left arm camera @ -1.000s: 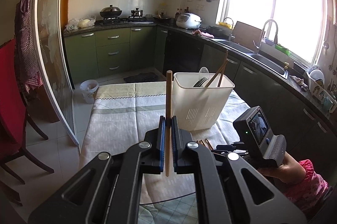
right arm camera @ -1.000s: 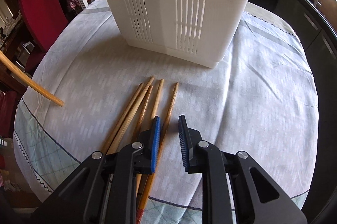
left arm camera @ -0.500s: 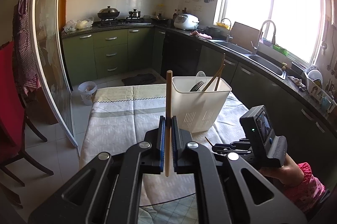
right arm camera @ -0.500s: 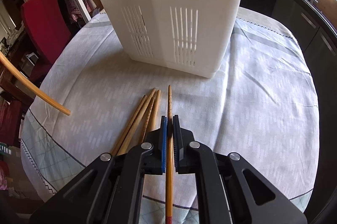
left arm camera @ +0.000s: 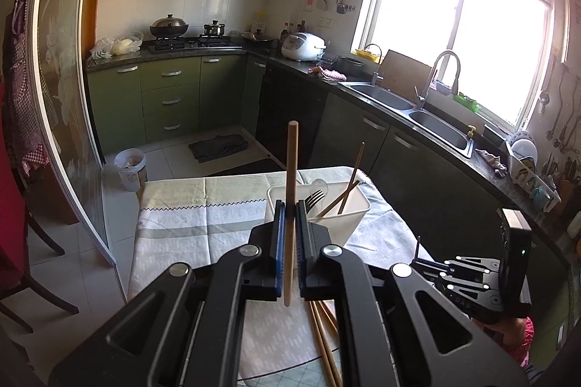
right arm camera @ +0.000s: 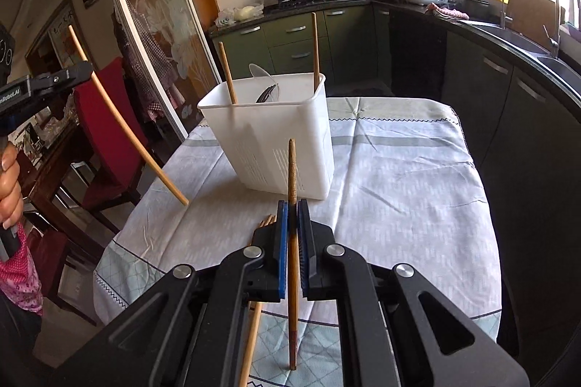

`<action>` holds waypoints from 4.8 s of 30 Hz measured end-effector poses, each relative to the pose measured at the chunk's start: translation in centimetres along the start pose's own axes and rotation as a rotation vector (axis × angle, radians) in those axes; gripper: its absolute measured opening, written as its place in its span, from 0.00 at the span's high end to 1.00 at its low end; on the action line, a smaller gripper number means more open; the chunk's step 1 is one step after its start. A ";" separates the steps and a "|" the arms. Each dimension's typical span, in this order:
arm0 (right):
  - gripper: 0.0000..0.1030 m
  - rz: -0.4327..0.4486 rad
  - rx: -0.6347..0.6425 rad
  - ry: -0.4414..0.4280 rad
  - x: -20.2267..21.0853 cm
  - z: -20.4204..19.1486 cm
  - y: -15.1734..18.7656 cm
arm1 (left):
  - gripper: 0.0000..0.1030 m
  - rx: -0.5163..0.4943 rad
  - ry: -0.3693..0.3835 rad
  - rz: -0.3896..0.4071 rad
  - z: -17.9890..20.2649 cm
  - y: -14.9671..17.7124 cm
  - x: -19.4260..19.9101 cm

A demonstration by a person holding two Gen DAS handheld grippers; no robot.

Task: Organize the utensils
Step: 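Drop the chopstick into the white holder with the left tool while the right tool carries its chopstick over, then insert the chopstick into the holder with the right tool and open it, then lower the left tool onto a loose chopstick and close on it, then lift the chopstick with the left tool while the right tool grasps another chopstick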

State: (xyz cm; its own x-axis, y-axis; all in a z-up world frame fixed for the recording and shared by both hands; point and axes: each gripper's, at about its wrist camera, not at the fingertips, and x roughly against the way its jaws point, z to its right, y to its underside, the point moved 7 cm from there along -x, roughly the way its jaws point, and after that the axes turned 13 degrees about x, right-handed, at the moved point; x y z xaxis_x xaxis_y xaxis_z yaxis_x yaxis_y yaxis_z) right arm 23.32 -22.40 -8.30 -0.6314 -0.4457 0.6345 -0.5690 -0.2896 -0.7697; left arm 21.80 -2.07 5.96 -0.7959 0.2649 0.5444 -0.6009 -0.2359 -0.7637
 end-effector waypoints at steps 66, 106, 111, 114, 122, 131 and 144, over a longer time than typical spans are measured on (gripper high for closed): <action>0.93 0.162 0.025 0.078 -1.9 3.9 -16.6 | 0.80 -0.036 -0.139 -0.442 -3.5 15.2 -10.2; 0.72 -0.061 -0.063 0.034 -2.6 5.0 5.2 | 0.80 -0.063 -0.238 -0.700 0.1 21.3 -19.4; 0.72 -0.056 -0.065 0.030 -2.3 4.9 5.2 | 0.80 -0.080 -0.257 -0.694 1.0 21.6 -20.2; 0.73 -0.055 -0.069 0.030 -2.1 4.9 5.2 | 0.93 -0.071 -0.253 -0.686 0.9 21.4 -20.6; 0.72 -0.069 -0.066 0.028 -2.3 4.7 5.2 | 0.95 -0.030 -0.205 -0.597 -0.1 19.0 -18.4; 0.72 -0.134 -0.021 -0.024 -5.1 2.4 5.4 | 0.95 -0.039 -0.132 -0.278 -0.3 14.3 -10.5; 0.73 -0.273 0.068 -0.083 -11.4 -2.1 7.0 | 0.95 -0.070 -0.056 -0.012 -1.4 12.6 -2.6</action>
State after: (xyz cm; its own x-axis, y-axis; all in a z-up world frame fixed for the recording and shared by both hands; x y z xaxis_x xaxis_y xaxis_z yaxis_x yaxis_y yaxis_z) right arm 25.45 -17.56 -20.75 -0.4127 -0.4102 0.8133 -0.6739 -0.4632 -0.5756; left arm 16.35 -4.44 -5.54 -0.7928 0.2138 0.5707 -0.6052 -0.1666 -0.7784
